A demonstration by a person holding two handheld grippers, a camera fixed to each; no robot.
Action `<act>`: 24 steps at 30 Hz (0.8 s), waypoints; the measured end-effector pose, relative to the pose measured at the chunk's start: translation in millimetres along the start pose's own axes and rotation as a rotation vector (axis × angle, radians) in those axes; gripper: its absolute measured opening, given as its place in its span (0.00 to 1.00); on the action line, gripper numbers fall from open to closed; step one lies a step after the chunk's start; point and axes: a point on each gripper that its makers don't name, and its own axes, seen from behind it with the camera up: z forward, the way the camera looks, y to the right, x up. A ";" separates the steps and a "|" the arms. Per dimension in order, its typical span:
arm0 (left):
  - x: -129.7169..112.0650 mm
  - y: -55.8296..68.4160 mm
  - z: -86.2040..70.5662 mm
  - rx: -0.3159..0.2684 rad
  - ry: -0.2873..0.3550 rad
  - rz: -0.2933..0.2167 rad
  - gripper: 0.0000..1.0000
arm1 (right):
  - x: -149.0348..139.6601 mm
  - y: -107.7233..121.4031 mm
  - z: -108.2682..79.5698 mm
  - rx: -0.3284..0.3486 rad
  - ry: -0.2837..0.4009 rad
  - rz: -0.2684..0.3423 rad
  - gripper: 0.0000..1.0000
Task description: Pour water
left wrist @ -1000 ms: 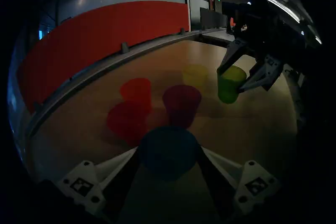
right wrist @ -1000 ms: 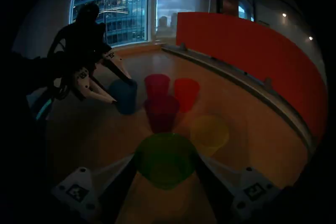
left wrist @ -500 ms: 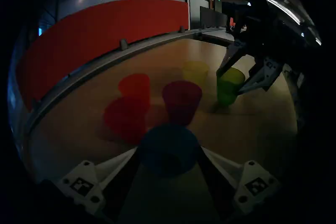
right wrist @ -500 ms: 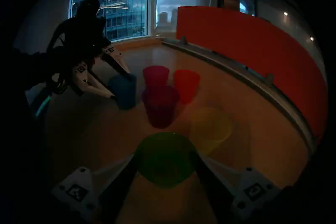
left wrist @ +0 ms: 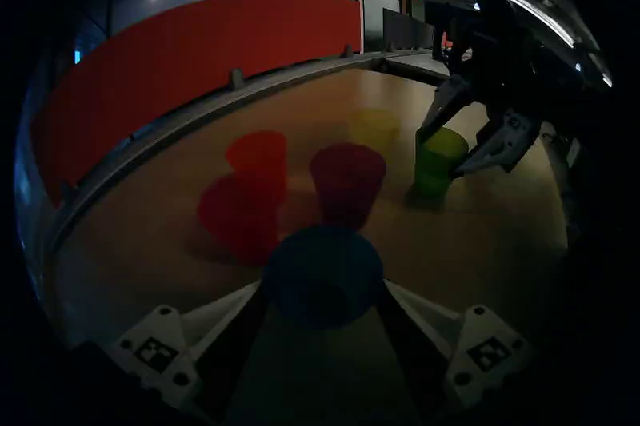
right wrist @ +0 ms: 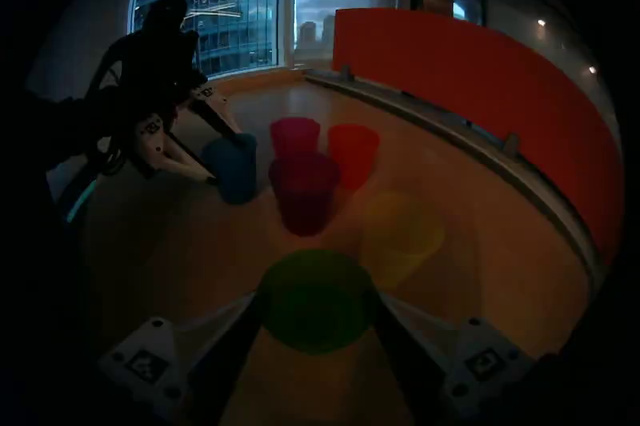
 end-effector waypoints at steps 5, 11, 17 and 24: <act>-2.0 -0.4 1.0 0.007 -0.010 0.006 0.90 | -2.4 -0.3 -1.2 -0.004 -0.002 -0.002 0.96; -4.2 1.7 2.0 0.002 -0.021 0.003 0.91 | -4.6 1.6 -1.8 -0.014 -0.004 -0.001 0.97; -9.0 2.6 1.1 -0.005 -0.040 -0.014 0.98 | -7.5 0.9 -1.0 -0.021 -0.009 0.003 0.98; -14.3 1.8 -4.4 0.002 -0.047 -0.015 1.00 | -12.6 0.7 -7.3 -0.033 -0.008 0.016 0.98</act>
